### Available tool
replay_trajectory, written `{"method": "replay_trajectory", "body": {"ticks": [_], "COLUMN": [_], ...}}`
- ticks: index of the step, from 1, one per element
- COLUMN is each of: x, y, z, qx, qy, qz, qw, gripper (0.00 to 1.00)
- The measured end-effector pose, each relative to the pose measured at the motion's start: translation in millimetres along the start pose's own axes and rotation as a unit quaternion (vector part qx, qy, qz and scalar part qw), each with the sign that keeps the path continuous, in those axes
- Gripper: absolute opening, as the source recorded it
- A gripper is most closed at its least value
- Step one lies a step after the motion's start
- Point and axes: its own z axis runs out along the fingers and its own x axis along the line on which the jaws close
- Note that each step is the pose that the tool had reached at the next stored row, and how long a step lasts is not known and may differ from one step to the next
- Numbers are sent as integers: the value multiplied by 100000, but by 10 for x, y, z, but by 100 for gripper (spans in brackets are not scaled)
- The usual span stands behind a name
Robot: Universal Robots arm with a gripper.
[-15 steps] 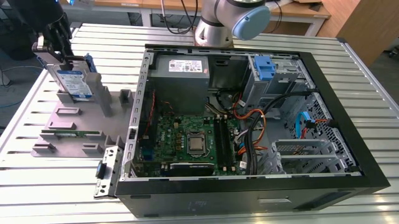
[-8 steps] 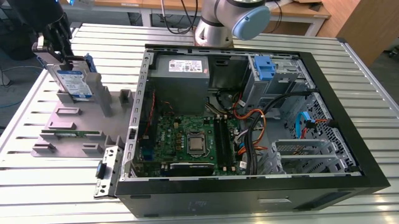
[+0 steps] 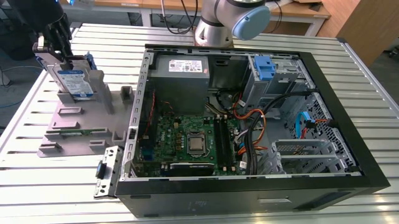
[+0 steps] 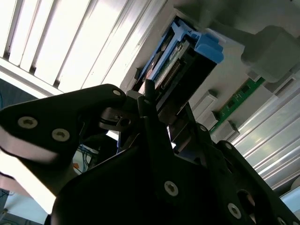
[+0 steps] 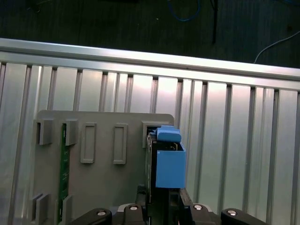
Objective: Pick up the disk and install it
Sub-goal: 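Pick up the disk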
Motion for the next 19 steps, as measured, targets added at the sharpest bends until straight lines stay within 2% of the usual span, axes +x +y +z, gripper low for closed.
{"method": "replay_trajectory", "body": {"ticks": [3, 5, 9, 13, 16, 19], "x": [0, 0, 0, 0, 1, 0], "y": [0, 0, -1, 0, 0, -1], "z": [1, 8, 14, 15, 17, 17], "qx": [16, 100, 224, 256, 321, 328], "qy": [-8, -54, -126, -144, -181, -183], "qz": [364, 2152, 5376, 5880, 7560, 7595], "qw": [99999, 99977, 99855, 99827, 99713, 99710], "gripper": [36, 36, 36, 36, 36, 36]}}
